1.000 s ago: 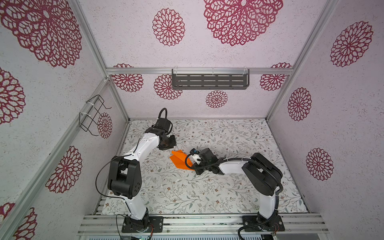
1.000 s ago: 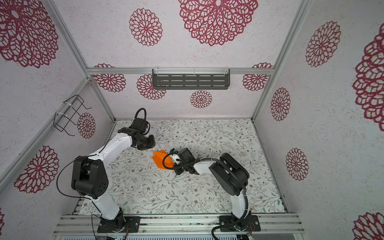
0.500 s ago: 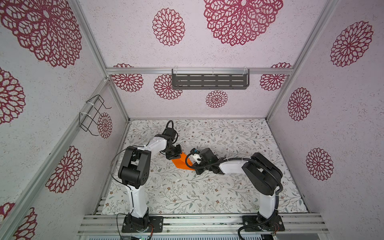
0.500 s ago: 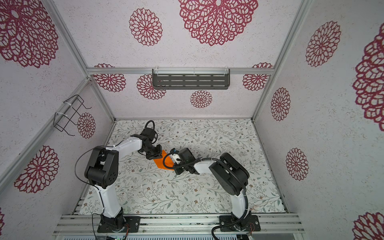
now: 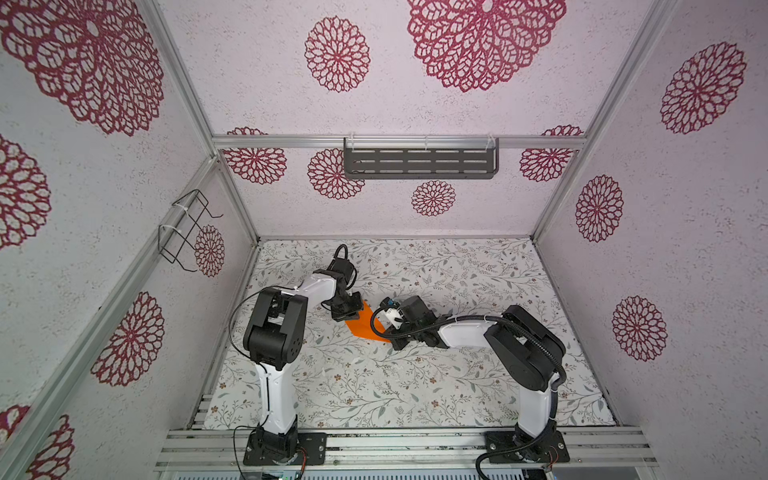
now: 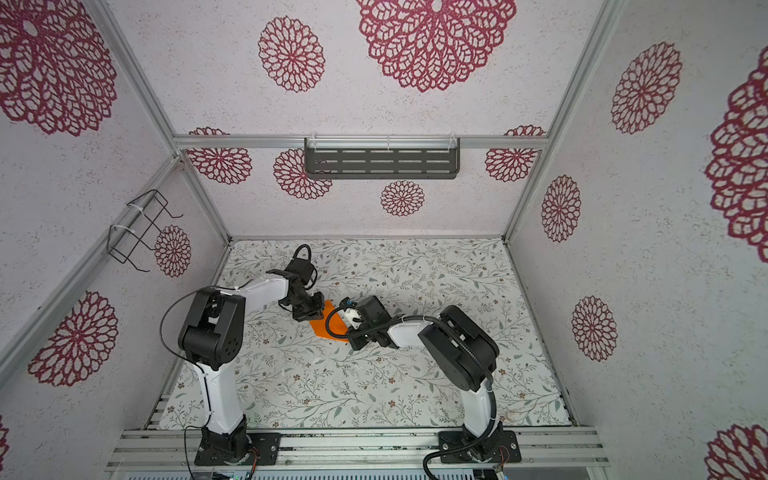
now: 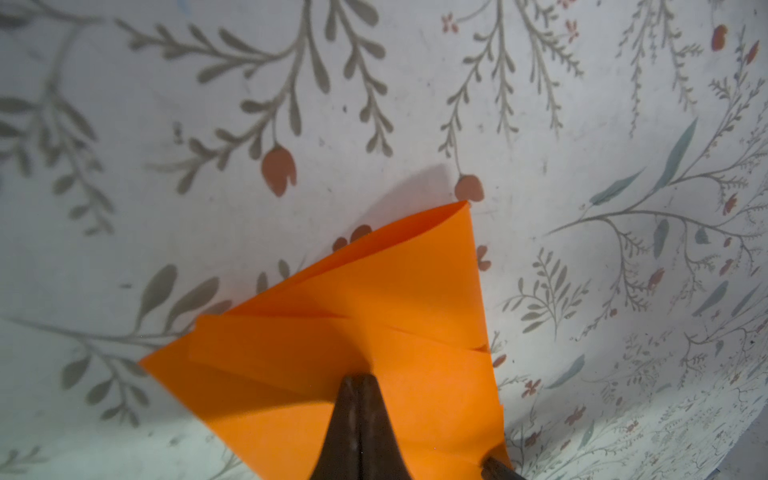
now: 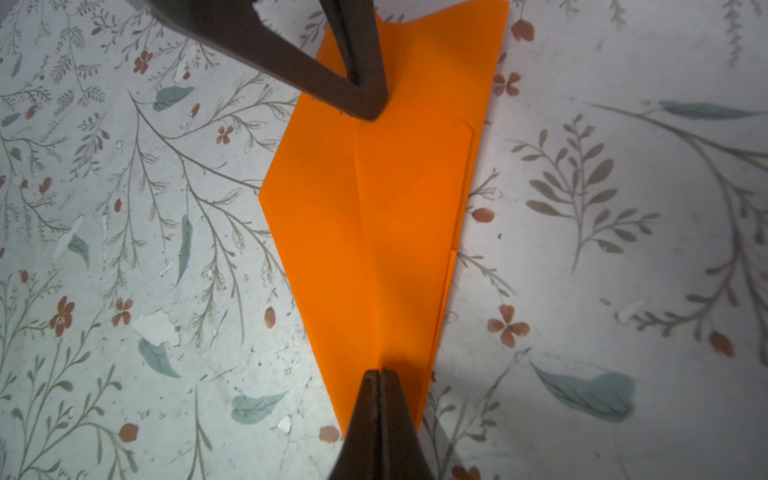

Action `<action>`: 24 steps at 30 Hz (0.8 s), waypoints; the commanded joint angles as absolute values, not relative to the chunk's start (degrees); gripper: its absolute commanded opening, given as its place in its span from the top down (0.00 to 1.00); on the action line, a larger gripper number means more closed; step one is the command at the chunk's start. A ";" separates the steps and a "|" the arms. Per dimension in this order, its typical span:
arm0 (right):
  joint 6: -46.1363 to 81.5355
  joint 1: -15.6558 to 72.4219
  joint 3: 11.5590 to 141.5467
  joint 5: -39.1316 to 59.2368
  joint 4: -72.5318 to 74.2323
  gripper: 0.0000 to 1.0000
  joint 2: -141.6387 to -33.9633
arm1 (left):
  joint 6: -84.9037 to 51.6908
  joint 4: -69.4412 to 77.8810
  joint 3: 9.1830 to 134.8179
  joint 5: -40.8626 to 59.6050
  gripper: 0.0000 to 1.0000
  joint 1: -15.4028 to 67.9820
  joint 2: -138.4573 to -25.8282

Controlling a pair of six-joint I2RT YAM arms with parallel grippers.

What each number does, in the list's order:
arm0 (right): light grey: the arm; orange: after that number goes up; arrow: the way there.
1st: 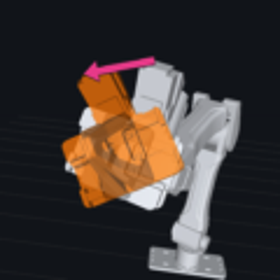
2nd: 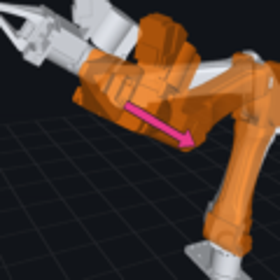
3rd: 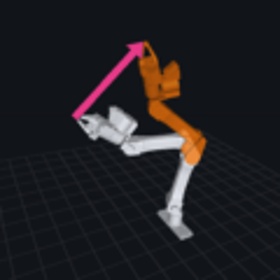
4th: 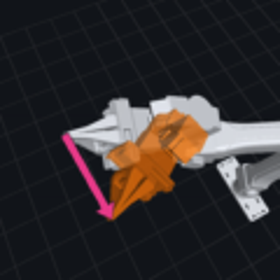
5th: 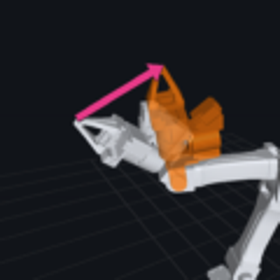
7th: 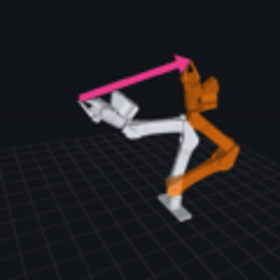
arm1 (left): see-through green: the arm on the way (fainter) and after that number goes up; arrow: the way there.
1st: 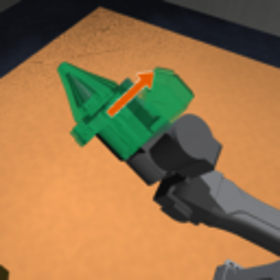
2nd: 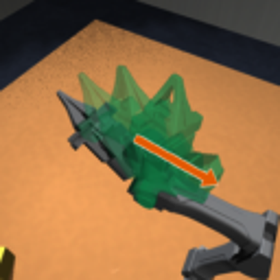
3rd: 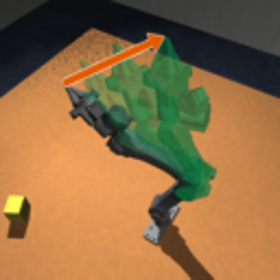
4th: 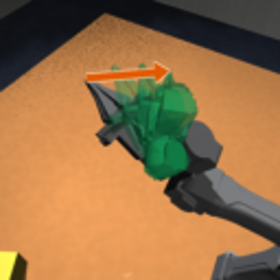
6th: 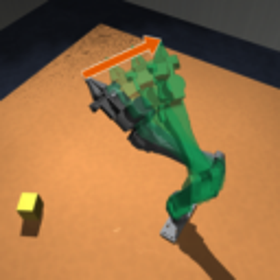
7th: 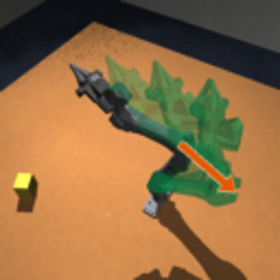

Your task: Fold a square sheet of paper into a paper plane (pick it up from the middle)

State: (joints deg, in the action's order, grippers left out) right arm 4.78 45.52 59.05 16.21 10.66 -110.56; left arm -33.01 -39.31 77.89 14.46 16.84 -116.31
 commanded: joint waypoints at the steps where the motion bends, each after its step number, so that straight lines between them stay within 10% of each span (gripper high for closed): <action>1: 2.19 45.26 62.22 18.32 9.42 0.96 -110.74 | -32.06 -40.02 78.31 13.31 0.98 16.53 -118.04; 24: -0.85 46.09 73.73 19.18 10.09 0.96 -121.19 | -34.07 -40.20 75.25 19.42 0.99 12.94 -119.80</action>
State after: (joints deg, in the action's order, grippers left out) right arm 0.86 45.78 72.34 18.37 10.00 -120.49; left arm -33.87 -38.44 77.12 20.97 13.58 -117.05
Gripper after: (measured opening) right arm 0.053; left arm 0.040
